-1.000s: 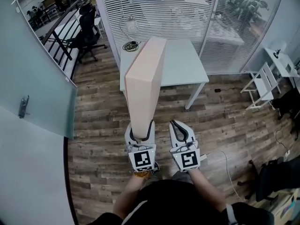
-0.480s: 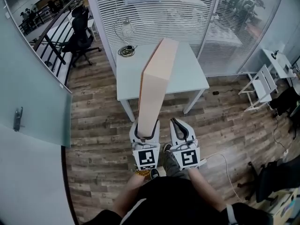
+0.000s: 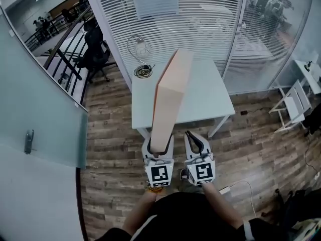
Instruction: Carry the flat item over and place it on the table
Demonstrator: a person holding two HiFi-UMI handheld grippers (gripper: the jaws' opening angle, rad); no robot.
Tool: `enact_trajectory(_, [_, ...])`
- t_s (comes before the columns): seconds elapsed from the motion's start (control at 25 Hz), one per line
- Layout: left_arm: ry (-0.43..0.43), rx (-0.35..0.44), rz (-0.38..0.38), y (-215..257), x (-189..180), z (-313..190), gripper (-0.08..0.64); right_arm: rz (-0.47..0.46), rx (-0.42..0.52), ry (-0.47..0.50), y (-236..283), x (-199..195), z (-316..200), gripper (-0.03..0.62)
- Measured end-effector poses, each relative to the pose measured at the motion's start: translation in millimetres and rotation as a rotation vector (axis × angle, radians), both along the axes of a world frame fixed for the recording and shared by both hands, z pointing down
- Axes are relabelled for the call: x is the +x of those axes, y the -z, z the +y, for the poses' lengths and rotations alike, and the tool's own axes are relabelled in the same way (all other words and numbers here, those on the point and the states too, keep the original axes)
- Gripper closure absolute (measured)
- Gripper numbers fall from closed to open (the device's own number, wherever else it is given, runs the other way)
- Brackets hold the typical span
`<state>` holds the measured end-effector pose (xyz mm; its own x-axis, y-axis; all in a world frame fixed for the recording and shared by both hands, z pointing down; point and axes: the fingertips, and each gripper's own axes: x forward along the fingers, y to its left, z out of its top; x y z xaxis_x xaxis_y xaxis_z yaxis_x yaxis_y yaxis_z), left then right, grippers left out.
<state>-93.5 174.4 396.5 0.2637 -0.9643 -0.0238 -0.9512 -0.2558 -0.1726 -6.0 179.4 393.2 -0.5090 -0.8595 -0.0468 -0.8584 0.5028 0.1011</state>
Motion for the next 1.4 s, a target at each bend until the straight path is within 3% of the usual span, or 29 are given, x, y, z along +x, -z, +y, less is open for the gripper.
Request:
enact_trajectory(0.24, [0.020, -0.026, -0.013, -5.6, 19.0, -61.5, 0.278, -0.021, -0.022, 0.025, 2.1, 13.5, -59.9, 0.575])
enact_trajectory(0.44, [0.036, -0.055, -0.005, -19.4, 41.5, -92.2, 0.276, 0.058, -0.006, 0.065, -19.5, 21.8, -94.9, 0.575])
enact_trajectory(0.6, [0.019, -0.094, -0.030, -34.2, 45.6, -112.3, 0.276, 0.021, -0.042, 0.095, -27.2, 23.0, -114.3, 0.575])
enact_trajectory(0.92, [0.010, -0.142, -0.044, -58.2, 51.5, -182.4, 0.276, 0.080, -0.077, 0.033, -45.4, 53.2, -181.3, 0.574])
enact_trajectory(1.4, [-0.065, -0.180, 0.006, -69.2, 63.5, -307.5, 0.276, 0.129, -0.137, -0.013, -48.7, 74.2, -301.0, 0.575])
